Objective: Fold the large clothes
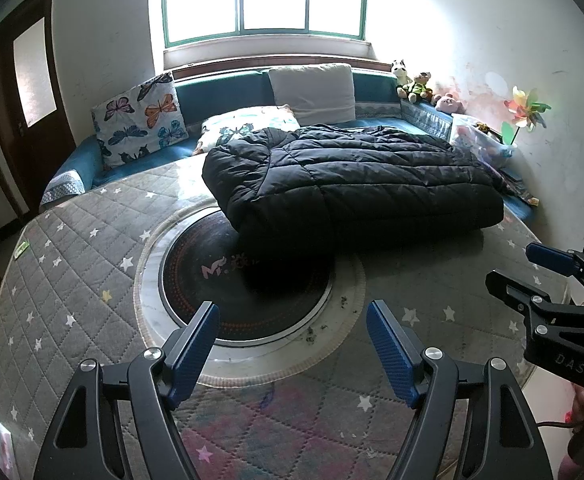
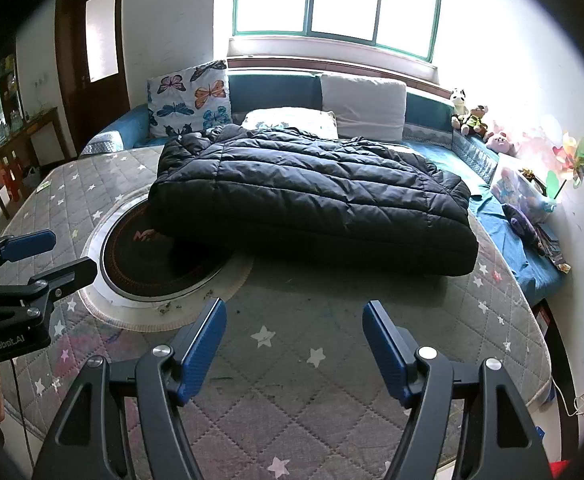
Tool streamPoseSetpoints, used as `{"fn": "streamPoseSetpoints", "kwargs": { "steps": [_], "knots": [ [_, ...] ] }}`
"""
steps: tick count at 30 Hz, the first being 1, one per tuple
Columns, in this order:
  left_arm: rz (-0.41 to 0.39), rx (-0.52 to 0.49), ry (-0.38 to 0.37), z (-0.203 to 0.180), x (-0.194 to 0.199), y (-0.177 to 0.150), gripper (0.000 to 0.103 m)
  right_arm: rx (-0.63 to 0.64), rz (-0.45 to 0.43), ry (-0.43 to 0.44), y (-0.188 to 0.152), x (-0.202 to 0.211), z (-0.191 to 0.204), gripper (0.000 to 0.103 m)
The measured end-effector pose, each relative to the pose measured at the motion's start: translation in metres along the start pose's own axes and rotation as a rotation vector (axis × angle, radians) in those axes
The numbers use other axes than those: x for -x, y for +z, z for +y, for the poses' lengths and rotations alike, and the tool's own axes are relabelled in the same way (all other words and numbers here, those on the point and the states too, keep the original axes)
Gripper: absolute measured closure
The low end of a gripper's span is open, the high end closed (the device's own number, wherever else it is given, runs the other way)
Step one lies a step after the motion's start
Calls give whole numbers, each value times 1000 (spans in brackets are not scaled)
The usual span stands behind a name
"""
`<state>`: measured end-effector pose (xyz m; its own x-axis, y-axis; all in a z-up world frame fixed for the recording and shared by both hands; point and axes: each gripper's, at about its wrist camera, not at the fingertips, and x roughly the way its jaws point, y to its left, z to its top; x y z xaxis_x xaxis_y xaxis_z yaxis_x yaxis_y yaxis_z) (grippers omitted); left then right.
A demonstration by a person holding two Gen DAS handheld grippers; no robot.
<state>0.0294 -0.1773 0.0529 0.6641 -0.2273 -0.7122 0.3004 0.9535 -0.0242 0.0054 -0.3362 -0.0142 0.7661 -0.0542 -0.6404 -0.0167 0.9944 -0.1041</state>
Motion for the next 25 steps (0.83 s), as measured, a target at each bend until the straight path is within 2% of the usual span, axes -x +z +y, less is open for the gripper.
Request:
{"fn": "streamPoseSetpoints", "kwargs": {
  "steps": [25],
  "knots": [
    [0, -11, -16, 0, 1, -2, 22, 4, 1, 5, 1, -1, -1, 26]
  ]
}}
